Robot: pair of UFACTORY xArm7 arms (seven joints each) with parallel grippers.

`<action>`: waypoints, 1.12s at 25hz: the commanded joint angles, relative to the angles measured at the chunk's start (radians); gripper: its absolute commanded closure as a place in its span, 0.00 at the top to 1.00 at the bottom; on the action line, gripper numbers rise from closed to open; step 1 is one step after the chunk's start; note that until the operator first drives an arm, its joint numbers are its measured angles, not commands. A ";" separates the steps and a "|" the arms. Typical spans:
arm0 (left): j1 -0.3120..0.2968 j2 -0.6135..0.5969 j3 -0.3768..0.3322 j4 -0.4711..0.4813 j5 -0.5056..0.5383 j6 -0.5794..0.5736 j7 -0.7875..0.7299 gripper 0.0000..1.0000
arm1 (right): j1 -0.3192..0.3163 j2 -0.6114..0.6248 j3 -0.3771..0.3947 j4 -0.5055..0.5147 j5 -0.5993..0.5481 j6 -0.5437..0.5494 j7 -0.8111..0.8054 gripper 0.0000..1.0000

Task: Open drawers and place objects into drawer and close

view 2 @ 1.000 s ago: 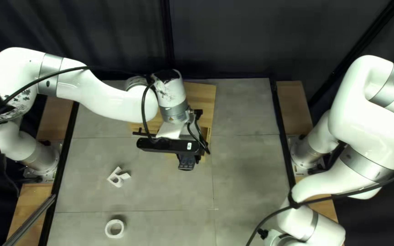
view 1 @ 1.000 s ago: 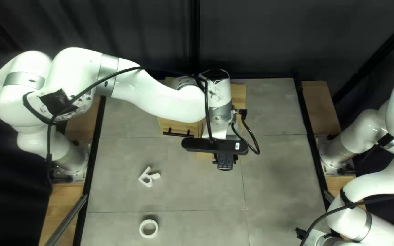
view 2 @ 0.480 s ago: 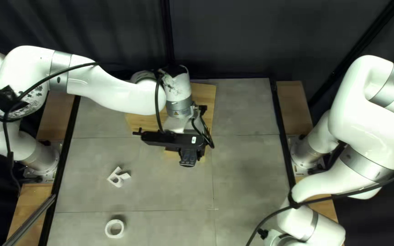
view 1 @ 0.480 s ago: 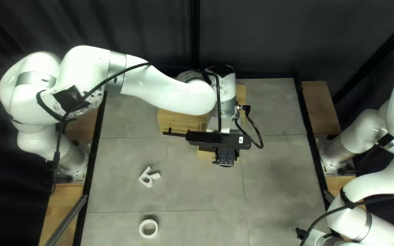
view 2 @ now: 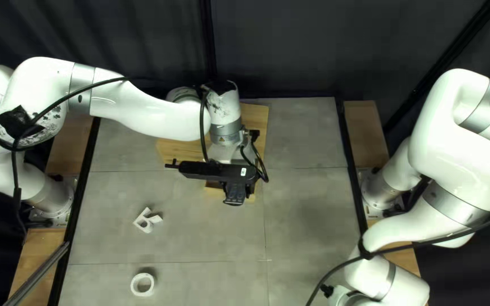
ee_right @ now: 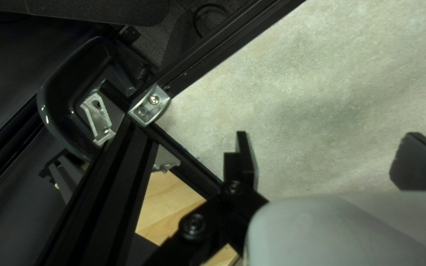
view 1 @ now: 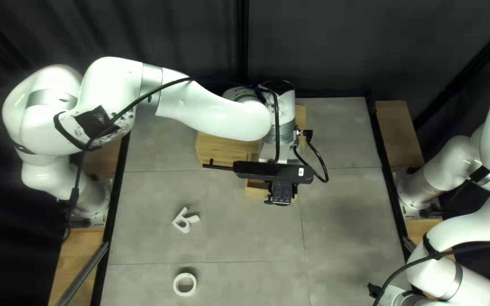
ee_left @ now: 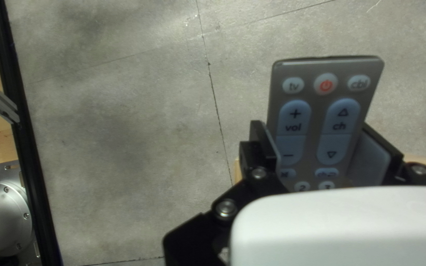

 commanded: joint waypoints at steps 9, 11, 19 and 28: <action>-0.010 -0.004 0.024 0.019 0.066 0.032 -0.044 0.00 | 0.000 0.000 0.000 0.000 0.000 0.000 0.000 1.00; -0.013 0.005 0.025 0.028 0.071 0.028 -0.050 0.00 | 0.000 0.000 0.000 0.000 0.000 0.000 0.000 1.00; -0.011 0.033 0.023 0.057 0.066 0.025 -0.044 0.00 | 0.000 0.000 0.000 0.000 0.000 0.000 0.000 1.00; 0.002 0.028 0.021 0.025 0.043 0.001 -0.019 0.00 | 0.000 0.000 0.000 0.000 0.000 0.000 0.000 1.00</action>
